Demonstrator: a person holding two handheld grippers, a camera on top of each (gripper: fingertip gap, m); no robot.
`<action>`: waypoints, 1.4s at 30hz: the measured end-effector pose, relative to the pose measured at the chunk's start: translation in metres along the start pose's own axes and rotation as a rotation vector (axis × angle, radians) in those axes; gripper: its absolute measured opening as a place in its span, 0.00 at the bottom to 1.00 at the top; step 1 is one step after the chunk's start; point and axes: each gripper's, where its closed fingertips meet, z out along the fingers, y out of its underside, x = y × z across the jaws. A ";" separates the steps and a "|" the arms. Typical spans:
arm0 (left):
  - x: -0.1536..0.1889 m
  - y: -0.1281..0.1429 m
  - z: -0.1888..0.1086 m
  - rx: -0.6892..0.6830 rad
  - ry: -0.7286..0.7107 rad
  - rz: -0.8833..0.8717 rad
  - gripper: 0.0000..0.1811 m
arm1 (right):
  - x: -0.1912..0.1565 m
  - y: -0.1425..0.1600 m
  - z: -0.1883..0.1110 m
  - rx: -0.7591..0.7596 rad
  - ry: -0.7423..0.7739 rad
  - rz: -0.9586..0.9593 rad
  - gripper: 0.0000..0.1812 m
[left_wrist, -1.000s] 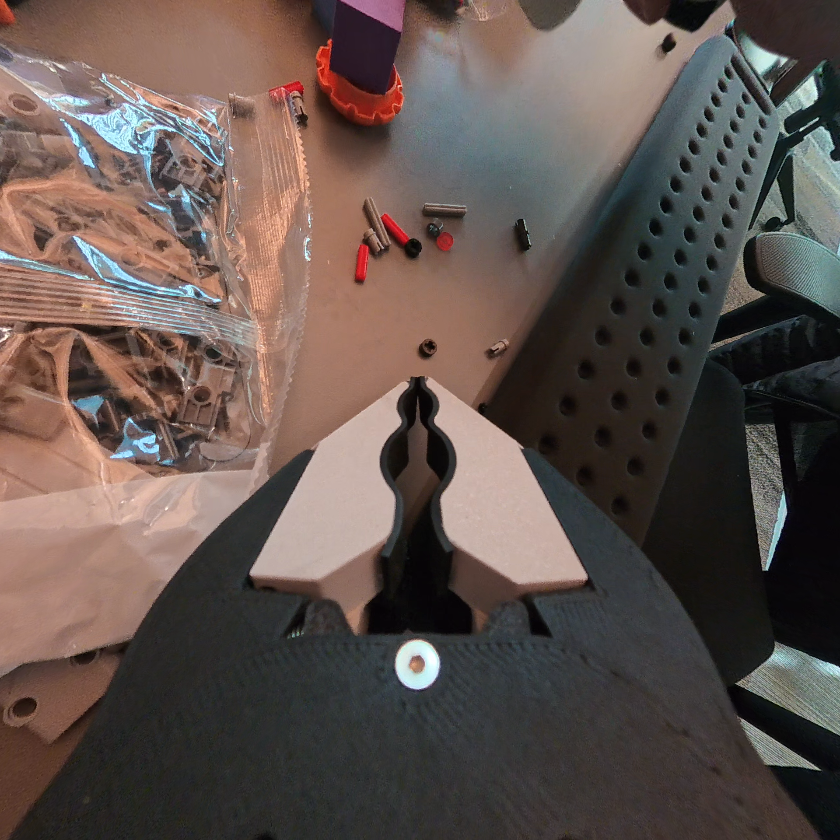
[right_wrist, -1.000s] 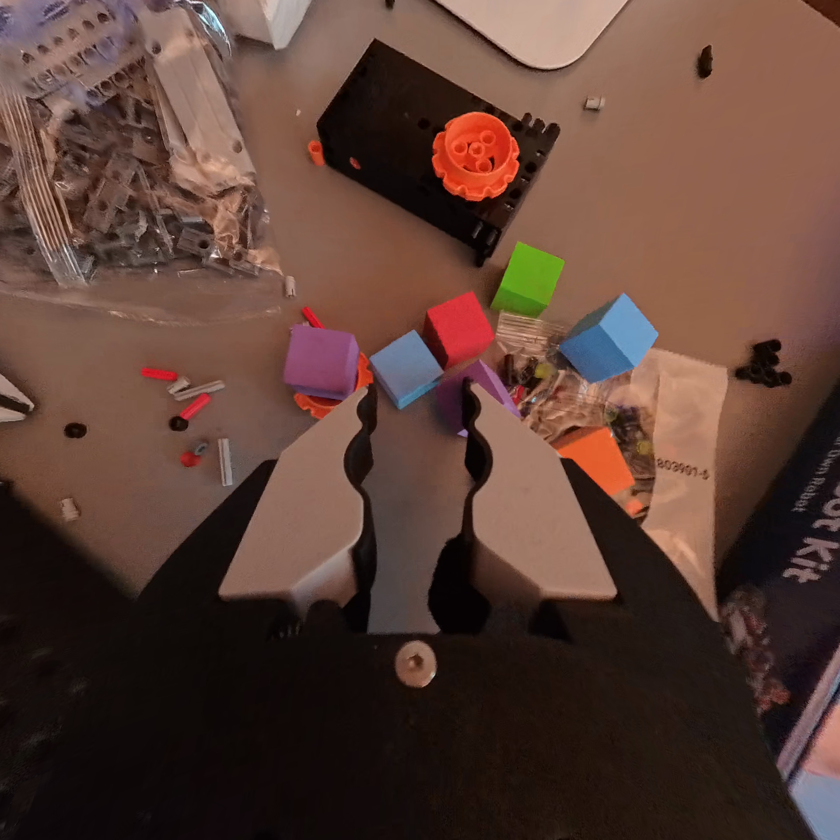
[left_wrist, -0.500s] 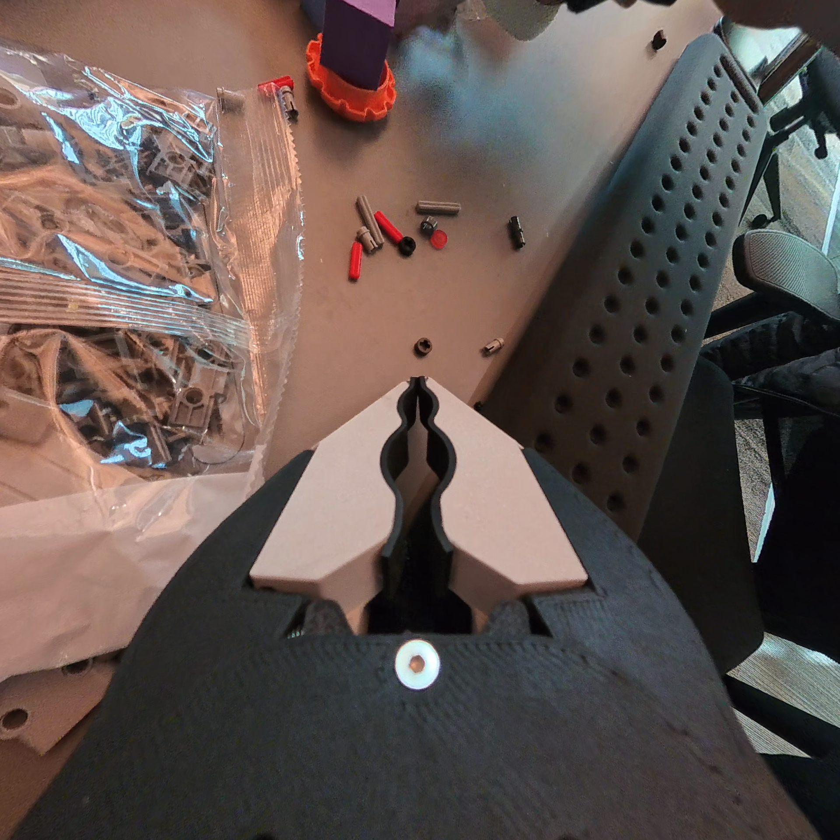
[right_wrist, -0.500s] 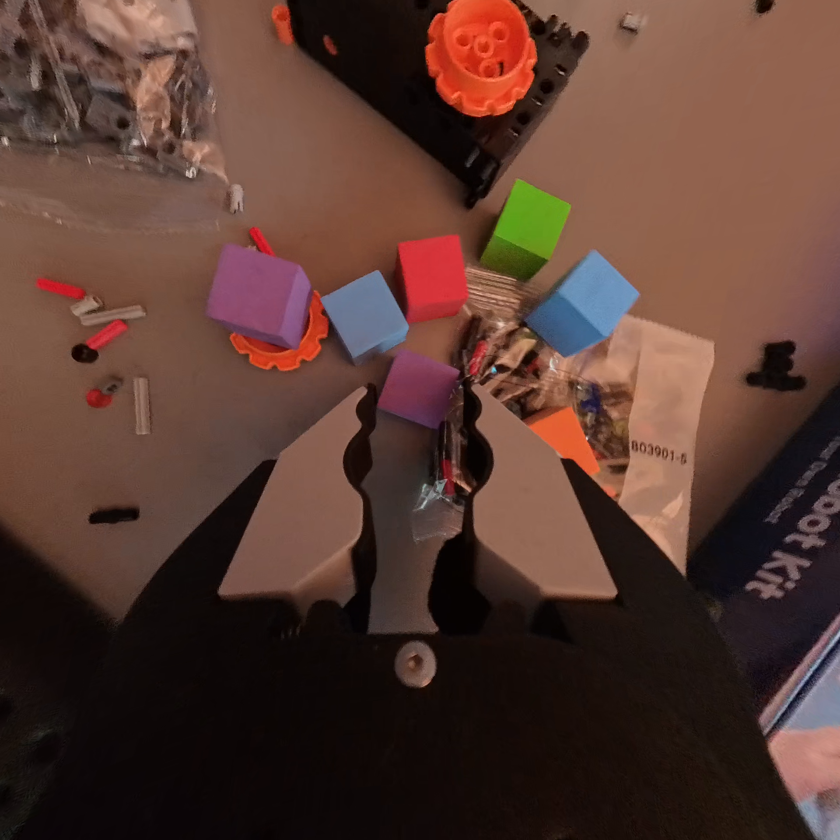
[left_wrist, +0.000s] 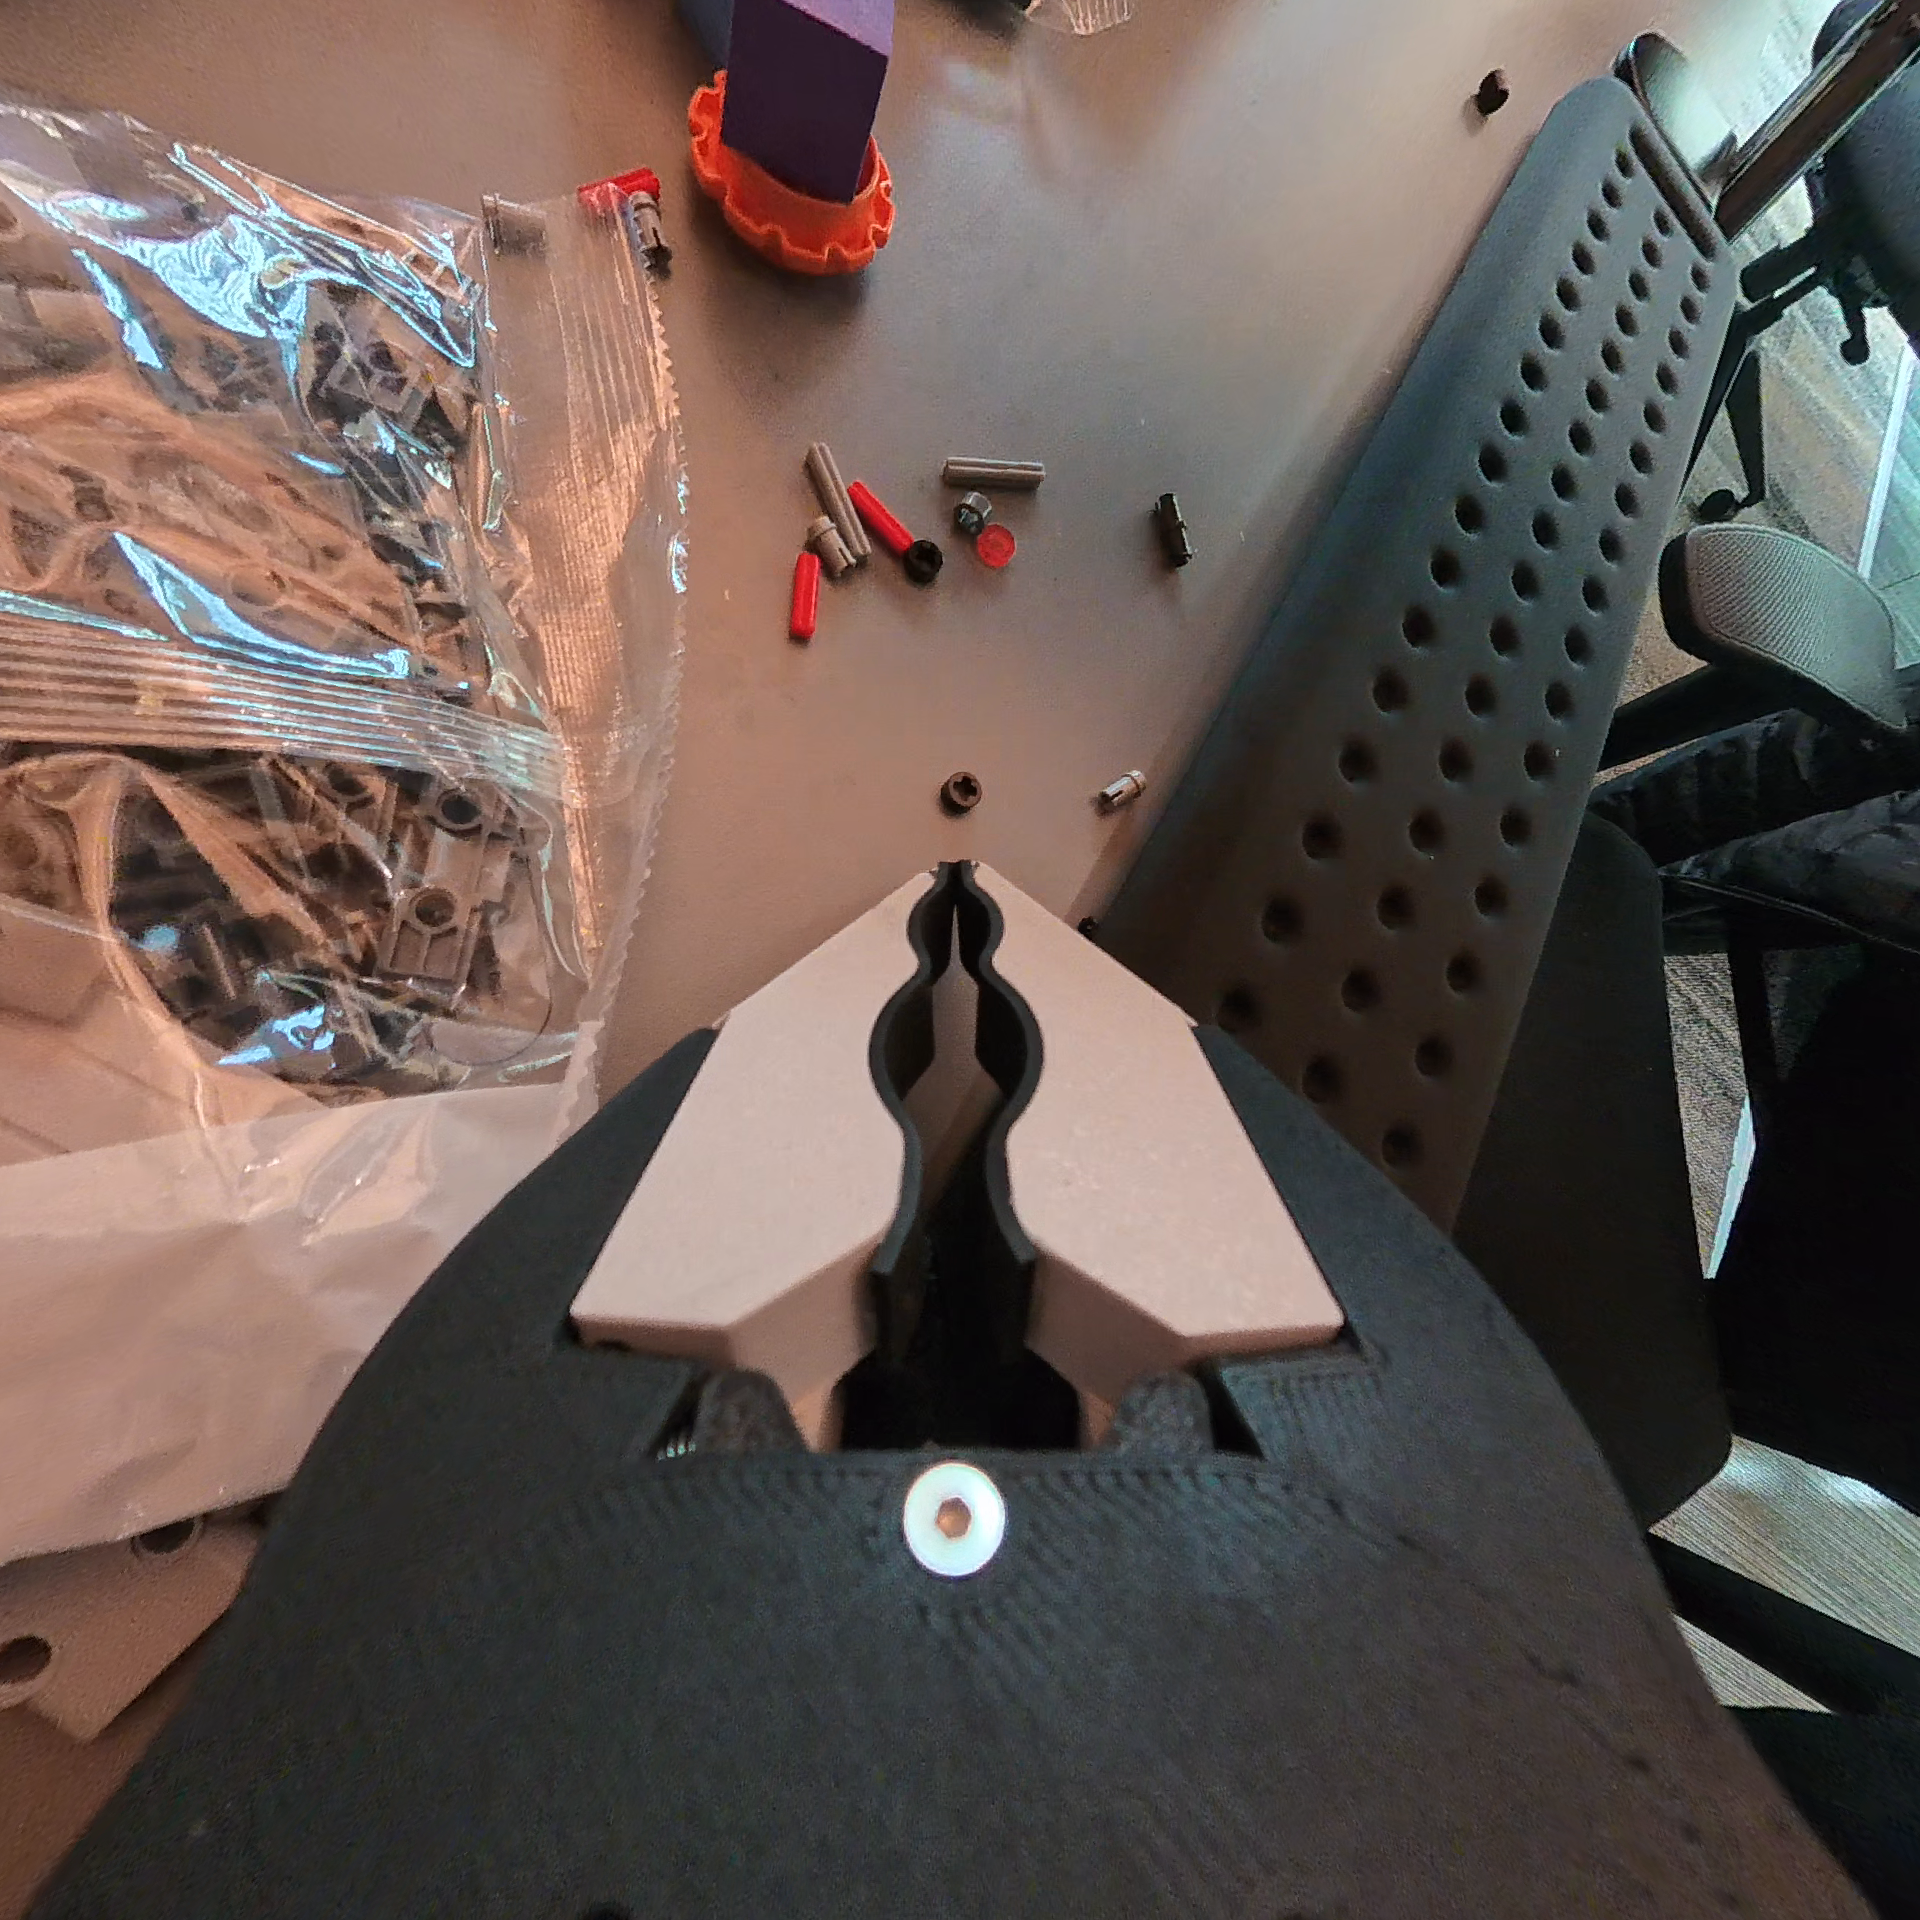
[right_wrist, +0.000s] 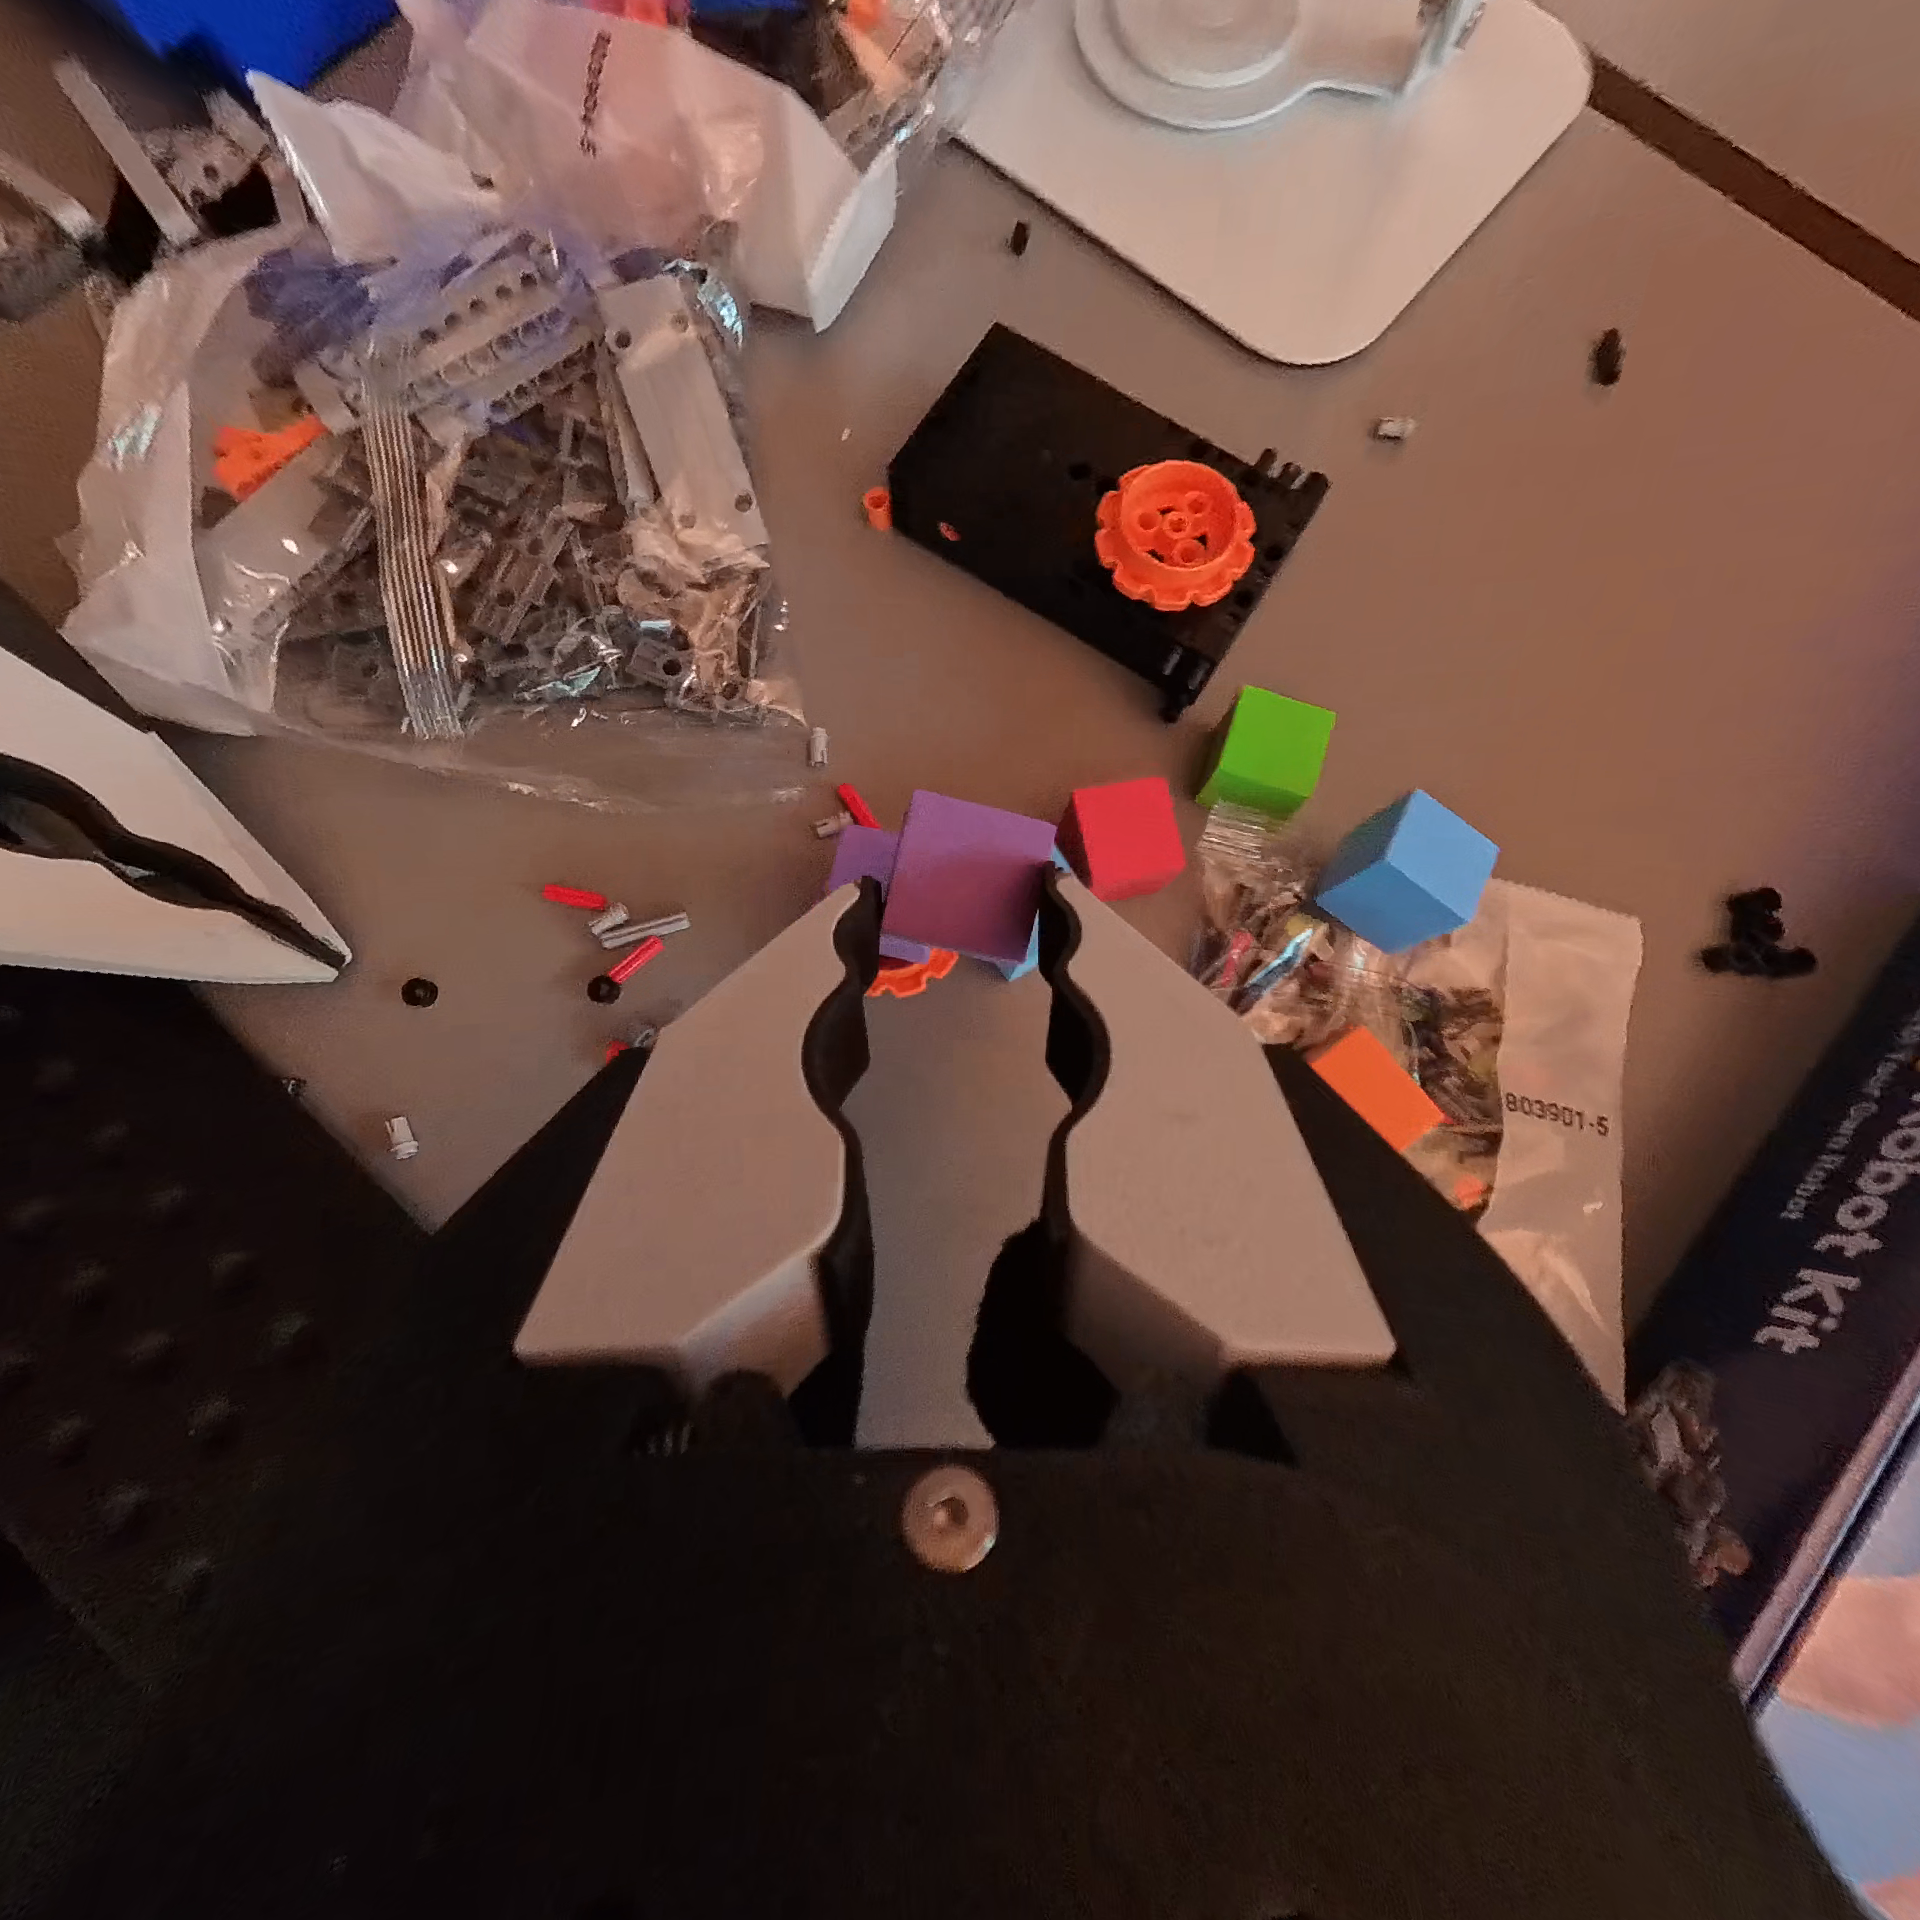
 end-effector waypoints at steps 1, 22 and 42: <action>0.000 0.000 0.000 0.000 -0.001 0.000 0.00 | -0.003 0.000 0.003 -0.021 0.000 -0.008 0.16; 0.000 0.000 0.000 0.003 0.001 0.002 0.00 | -0.017 0.009 0.020 -0.134 0.051 -0.048 0.16; 0.001 0.000 0.000 0.003 0.004 0.001 0.00 | -0.021 0.008 0.022 -0.114 0.008 -0.023 0.15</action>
